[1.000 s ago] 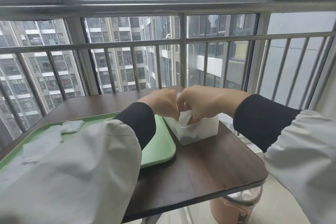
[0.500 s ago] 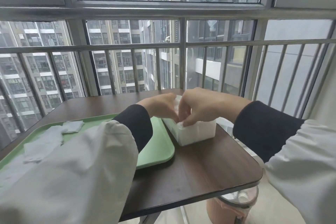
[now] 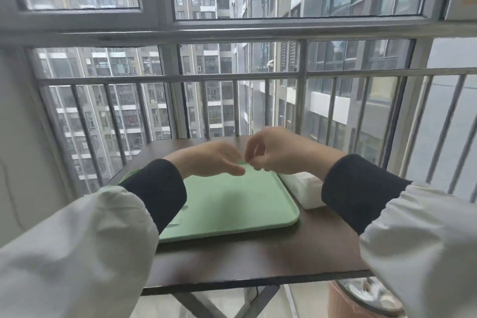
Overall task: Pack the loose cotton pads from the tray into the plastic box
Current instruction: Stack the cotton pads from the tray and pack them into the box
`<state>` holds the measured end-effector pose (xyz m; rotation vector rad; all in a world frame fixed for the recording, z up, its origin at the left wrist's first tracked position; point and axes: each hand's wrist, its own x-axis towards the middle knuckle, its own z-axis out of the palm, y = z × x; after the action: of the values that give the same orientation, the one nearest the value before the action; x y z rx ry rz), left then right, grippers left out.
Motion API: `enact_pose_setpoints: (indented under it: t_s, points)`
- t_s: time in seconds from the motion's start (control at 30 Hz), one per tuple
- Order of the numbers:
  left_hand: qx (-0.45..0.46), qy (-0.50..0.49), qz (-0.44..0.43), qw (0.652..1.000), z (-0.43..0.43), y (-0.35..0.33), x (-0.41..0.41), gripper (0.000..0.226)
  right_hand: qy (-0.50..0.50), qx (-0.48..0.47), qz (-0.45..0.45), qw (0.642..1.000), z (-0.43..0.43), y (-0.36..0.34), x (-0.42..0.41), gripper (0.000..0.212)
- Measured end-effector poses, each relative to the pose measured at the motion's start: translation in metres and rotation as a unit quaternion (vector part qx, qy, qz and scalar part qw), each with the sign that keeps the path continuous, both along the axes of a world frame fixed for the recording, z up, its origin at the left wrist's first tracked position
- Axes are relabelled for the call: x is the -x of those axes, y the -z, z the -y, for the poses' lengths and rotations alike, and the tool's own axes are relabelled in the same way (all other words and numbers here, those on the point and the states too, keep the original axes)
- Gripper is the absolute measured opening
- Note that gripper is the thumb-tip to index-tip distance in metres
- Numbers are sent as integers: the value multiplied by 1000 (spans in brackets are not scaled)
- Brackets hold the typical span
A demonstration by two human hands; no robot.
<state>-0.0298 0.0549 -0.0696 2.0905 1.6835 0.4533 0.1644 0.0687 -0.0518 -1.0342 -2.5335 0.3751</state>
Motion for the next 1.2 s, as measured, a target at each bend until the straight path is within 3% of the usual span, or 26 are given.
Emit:
enact_pose_setpoints:
  t_s: [0.13, 0.27, 0.37, 0.53, 0.67, 0.83, 1.1, 1.2]
  points:
    - [-45, -99, 28, 994, 22, 4, 60, 42, -50, 24, 9, 998, 2, 14, 54, 22]
    - [-91, -182, 20, 979, 30, 7, 108, 11, -68, 42, 29, 996, -6, 26, 101, 22]
    - [-75, -236, 30, 968, 26, 10, 135, 4, -59, 53, 79, 994, -20, 29, 125, 31]
    - [-53, -274, -2, 960, 15, 17, 169, 20, -54, 20, 158, 986, -45, 31, 169, 48]
    - [-7, -259, -8, 966, 13, 19, 188, 13, -59, 7, 193, 979, -64, 38, 201, 45]
    - [46, -225, -9, 973, 12, 29, 205, 29, -68, 4, 189, 980, -84, 50, 227, 20]
    - [39, -213, -31, 976, 11, 43, 207, 54, -53, 11, 131, 990, -85, 59, 232, 15]
    - [31, -214, -27, 976, 13, 46, 205, 62, -33, 76, 118, 990, -79, 52, 217, 35]
